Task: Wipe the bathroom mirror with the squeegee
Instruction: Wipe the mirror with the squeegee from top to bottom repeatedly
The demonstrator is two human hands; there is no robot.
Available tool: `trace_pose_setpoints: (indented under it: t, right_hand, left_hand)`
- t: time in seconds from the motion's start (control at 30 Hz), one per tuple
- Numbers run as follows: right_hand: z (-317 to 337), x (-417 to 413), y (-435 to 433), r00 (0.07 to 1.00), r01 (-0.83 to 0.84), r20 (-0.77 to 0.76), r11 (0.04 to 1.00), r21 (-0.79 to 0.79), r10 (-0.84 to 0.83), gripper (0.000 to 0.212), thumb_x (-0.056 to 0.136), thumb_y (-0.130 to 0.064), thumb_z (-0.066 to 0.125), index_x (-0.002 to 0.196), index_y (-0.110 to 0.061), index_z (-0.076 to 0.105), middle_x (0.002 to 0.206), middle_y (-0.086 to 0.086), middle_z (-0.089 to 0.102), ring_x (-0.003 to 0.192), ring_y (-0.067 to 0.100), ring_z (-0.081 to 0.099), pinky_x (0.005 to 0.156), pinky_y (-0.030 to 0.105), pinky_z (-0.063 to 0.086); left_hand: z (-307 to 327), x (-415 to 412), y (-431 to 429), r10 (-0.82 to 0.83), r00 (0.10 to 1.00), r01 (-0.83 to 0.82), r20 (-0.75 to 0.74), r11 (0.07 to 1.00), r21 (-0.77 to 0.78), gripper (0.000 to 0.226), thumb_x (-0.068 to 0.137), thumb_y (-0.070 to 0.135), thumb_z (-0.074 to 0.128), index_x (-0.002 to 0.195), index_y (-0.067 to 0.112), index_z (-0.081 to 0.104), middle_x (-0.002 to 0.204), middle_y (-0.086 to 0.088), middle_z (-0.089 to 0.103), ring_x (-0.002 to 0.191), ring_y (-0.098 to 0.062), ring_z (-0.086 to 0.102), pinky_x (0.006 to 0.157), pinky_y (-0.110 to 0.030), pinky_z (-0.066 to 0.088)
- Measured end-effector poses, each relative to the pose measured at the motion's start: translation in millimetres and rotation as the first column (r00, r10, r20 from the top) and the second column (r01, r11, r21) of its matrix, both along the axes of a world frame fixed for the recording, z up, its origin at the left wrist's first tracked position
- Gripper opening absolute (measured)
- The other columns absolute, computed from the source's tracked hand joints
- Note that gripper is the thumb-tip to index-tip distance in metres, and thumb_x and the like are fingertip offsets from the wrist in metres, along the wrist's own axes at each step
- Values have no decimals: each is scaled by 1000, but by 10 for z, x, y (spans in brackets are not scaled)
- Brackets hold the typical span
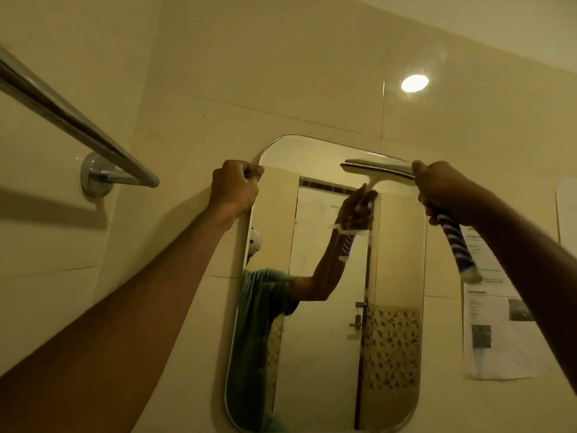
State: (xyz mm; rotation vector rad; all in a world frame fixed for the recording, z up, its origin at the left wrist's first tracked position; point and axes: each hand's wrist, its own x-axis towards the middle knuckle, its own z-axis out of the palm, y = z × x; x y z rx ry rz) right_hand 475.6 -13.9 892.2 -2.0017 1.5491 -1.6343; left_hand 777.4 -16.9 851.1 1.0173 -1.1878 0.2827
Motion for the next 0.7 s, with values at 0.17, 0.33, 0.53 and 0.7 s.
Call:
trace_pose_setpoints:
  t: [0.17, 0.33, 0.53, 0.7]
  right_hand:
    - [-1069, 15, -99, 999, -27, -16, 997, 70, 28, 46, 102, -38, 32, 78, -5, 53, 54, 5, 50, 33, 12, 44, 34, 23, 41]
    - [-1275, -7, 42, 994, -95, 55, 993, 74, 91, 39, 102, -35, 34, 85, -7, 55, 57, 4, 47, 38, 12, 42, 35, 25, 40]
    - [-640, 38, 212, 960, -257, 88, 959, -116, 267, 25, 98, -25, 37, 106, -8, 54, 63, 6, 51, 43, 14, 47, 37, 24, 42]
    - [-226, 286, 116, 938, -334, -188, 900, -279, 290, 26, 99, -39, 42, 114, -20, 53, 70, 10, 57, 45, 16, 55, 39, 28, 49]
  left_hand:
    - [-11, -16, -2, -3, 1000, 3, -19, 1000, -9, 25, 95, 25, 58, 109, 8, 69, 107, -9, 71, 84, -13, 55, 74, -22, 43]
    - [-9, -44, 87, -32, 999, 33, -29, 999, 20, 27, 95, 24, 58, 113, 7, 68, 113, -11, 69, 92, -17, 59, 78, -22, 44]
    - [-8, -59, 95, -27, 999, 29, -40, 999, 45, 26, 96, 25, 56, 109, 6, 69, 110, -13, 70, 100, -27, 64, 85, -32, 53]
    - [8, -45, 107, -22, 1000, 23, -18, 998, 60, 28, 96, 25, 56, 109, 5, 69, 110, -13, 70, 94, -24, 63, 82, -32, 52]
